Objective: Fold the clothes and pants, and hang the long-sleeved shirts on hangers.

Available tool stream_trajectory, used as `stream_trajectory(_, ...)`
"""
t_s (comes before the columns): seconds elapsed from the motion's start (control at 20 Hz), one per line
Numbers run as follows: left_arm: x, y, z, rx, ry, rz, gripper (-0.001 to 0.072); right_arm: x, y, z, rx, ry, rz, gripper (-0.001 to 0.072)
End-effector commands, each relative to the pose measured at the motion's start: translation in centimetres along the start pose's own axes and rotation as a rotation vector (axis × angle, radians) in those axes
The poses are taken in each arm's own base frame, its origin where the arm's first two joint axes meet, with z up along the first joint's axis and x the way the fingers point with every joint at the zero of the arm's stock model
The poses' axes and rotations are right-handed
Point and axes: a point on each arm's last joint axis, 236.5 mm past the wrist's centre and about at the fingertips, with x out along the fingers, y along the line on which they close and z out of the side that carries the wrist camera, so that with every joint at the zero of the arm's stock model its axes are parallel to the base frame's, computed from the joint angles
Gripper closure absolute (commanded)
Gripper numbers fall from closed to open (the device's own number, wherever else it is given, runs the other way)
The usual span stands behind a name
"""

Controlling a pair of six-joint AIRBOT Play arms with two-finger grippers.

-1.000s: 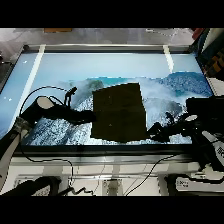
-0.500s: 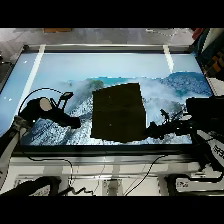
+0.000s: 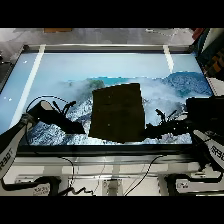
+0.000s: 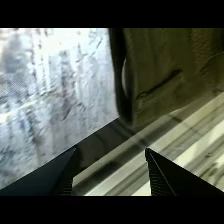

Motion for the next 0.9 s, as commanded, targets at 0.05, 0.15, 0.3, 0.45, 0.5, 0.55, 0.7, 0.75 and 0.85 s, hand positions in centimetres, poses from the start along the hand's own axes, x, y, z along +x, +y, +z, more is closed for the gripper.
stream_trajectory(0.05,2.6,-1.2,1.4,-0.072,-0.011,-0.194,0.0202,0.0,0.3,-0.4,-0.007,0.016,0.01,0.067)
stream_trajectory(0.15,3.4,-0.8,2.5,-0.11,-0.047,-0.212,0.0206,0.0,0.3,-0.4,-0.006,0.016,0.011,0.067)
stream_trajectory(0.3,4.0,0.1,3.6,-0.127,-0.087,-0.186,0.0206,0.0,0.3,-0.4,-0.006,0.016,0.011,0.067)
stream_trajectory(0.45,4.6,0.0,3.5,-0.123,-0.076,-0.179,0.0208,0.0,0.3,-0.3,-0.006,0.015,0.01,0.067)
stream_trajectory(0.5,5.0,-0.1,3.3,-0.122,-0.064,-0.181,0.0222,0.0,0.3,-0.3,-0.006,0.014,0.009,0.067)
stream_trajectory(0.55,5.4,-0.1,3.0,-0.117,-0.047,-0.176,0.0276,0.0,0.3,-0.3,-0.006,0.013,0.008,0.067)
stream_trajectory(0.7,5.8,-0.1,1.8,-0.092,0.005,-0.16,0.0367,0.0,0.2,-0.2,-0.006,0.01,0.007,0.0671)
stream_trajectory(0.75,5.8,-0.3,1.6,-0.088,0.016,-0.167,0.0407,0.0,0.3,-0.2,-0.007,0.01,0.007,0.067)
stream_trajectory(0.85,5.8,-0.3,1.2,-0.065,0.029,-0.165,0.0679,0.0,0.3,-0.3,-0.011,0.012,0.008,0.067)
